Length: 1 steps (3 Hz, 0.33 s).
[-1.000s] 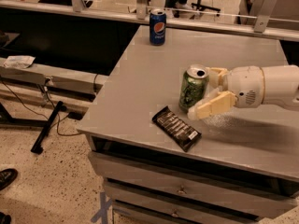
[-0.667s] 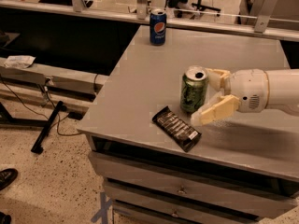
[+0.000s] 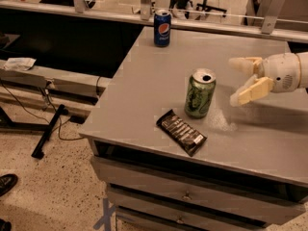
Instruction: Move green can near rxbar chocolate
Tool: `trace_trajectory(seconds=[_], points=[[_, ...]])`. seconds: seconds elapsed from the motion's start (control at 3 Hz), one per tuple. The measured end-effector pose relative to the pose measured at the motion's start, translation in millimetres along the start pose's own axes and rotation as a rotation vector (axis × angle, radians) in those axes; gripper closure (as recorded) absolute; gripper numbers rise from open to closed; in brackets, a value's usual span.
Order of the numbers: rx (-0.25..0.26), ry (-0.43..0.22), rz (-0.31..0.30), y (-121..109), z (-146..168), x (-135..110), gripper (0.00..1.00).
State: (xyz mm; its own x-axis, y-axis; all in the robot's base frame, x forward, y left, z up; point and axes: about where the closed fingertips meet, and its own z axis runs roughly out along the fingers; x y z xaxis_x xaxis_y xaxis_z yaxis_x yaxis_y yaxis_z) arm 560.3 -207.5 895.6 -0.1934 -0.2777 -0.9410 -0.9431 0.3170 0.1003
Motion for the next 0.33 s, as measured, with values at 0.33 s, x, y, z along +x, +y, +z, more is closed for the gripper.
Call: trace_trajectory(seconds=[0.33], points=[[0.004, 0.009, -0.013, -44.8, -5.5, -2.2, 0.0]])
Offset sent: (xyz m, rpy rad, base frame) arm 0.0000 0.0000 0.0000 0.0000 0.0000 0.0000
